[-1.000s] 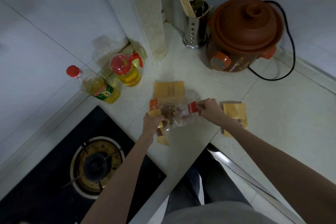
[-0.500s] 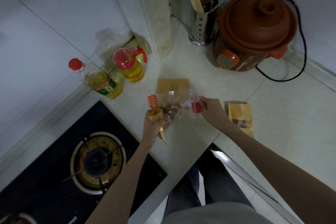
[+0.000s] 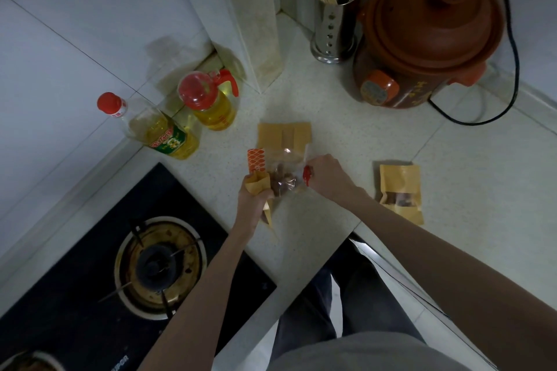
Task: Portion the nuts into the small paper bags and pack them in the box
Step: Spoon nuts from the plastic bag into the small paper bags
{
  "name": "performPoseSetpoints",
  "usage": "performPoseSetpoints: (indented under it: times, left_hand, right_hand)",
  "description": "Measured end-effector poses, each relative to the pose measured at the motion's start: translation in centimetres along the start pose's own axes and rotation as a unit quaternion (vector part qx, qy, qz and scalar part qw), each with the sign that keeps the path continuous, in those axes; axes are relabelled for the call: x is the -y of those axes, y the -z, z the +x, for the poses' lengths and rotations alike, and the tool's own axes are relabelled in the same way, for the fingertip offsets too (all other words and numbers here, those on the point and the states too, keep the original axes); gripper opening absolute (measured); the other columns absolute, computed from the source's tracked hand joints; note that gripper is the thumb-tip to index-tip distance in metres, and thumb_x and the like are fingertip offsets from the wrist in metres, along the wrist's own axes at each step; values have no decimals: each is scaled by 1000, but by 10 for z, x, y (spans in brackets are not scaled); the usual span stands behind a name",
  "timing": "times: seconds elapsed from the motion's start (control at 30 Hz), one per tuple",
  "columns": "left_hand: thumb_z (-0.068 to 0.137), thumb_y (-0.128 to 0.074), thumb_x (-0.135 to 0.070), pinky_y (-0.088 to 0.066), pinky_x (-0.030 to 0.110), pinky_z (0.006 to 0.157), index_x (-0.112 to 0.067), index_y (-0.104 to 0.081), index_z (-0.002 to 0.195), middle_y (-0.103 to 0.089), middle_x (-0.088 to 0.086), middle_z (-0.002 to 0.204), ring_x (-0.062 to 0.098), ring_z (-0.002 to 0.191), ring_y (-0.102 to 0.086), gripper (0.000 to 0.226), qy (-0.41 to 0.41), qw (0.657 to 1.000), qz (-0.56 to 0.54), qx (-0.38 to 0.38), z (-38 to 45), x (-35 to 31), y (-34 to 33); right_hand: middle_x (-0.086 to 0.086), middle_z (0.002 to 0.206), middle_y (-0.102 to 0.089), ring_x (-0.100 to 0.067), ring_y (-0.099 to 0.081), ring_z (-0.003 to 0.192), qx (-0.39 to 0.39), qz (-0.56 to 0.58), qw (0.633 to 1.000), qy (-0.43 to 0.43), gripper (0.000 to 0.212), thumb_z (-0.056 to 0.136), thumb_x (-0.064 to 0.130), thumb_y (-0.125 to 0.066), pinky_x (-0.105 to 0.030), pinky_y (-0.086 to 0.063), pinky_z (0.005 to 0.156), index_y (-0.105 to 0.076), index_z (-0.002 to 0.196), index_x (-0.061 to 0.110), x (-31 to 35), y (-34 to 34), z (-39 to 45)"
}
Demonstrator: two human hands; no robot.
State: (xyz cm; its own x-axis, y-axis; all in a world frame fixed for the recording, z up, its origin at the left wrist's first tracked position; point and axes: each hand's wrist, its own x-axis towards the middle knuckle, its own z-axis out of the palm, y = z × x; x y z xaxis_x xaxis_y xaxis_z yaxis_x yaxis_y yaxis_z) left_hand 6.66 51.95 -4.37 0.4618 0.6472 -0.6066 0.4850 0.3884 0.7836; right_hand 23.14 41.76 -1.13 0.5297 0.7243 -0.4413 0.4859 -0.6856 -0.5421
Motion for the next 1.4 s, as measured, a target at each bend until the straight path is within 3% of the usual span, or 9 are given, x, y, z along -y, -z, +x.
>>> performPoseSetpoints:
  times: [0.07,0.23,0.43,0.53,0.63,0.73,0.97,1.1,1.4]
  left_hand:
    - [69,-65,-11,-53,25,46,-17,-55,111,-67,4,93,9,70,-69,44,13,1000,0,6,0,1,1]
    - [68,-61,-18,-56,35,52,-17,-57,105,-65,1,84,16,69,-67,38,43,999,10,15,1,6,2]
    - [70,-62,-19,-55,31,50,-11,-55,111,-63,4,87,20,76,-65,43,56,998,17,15,5,6,3]
    - [65,-61,-22,-55,33,56,-12,-54,112,-62,5,91,22,82,-63,48,69,998,-4,-5,7,7,1]
    - [62,-61,-23,-48,27,43,-14,-56,90,-61,1,72,19,65,-61,31,72,997,-13,-21,8,6,1]
    - [61,-59,-23,-42,23,37,-13,-56,79,-61,-6,52,14,48,-58,22,72,997,-21,-28,10,5,0]
    - [62,-60,-23,-44,24,40,-16,-55,83,-61,-8,55,14,52,-58,22,75,997,-10,-27,13,4,0]
    - [67,-60,-20,-45,26,43,-17,-55,84,-62,-7,56,13,54,-59,18,78,997,-9,-21,13,2,0]
    - [59,-59,-23,-41,22,39,-9,-54,83,-57,0,56,18,51,-56,28,93,996,4,-19,18,-3,0]
  right_hand:
    - [-19,67,-59,-23,-52,60,-2,37,999,-10,23,90,17,-56,-32,-45,62,-66,85,-3,3,-4,2]
    - [-28,81,-68,-35,-65,76,5,91,995,-34,22,86,8,-57,-36,-50,70,-68,84,-11,6,-20,6]
    - [-23,85,-72,-30,-68,81,1,200,973,-119,17,77,-1,-60,-41,-56,75,-74,87,-3,-11,-31,19]
    - [-16,78,-73,-21,-67,68,3,244,960,-135,14,82,9,-64,-29,-56,65,-76,87,4,-18,-31,19]
    - [-1,67,-68,-11,-61,60,-6,282,948,-150,15,83,7,-62,-15,-45,48,-76,88,9,-23,-25,20]
    - [-4,75,-65,-13,-58,68,-36,294,941,-161,24,80,-1,-56,-17,-40,50,-75,92,7,-31,-18,21]
    - [-11,98,-68,-9,-60,73,-53,317,930,-177,34,84,-4,-53,-12,-47,59,-66,115,2,-53,-5,21]
    - [-6,82,-69,-6,-57,59,-65,359,913,-183,24,83,1,-62,-9,-46,44,-72,105,4,-64,2,22]
    - [-3,61,-64,-10,-54,50,-83,330,916,-214,24,85,-4,-54,-16,-46,43,-73,93,7,-91,17,23]
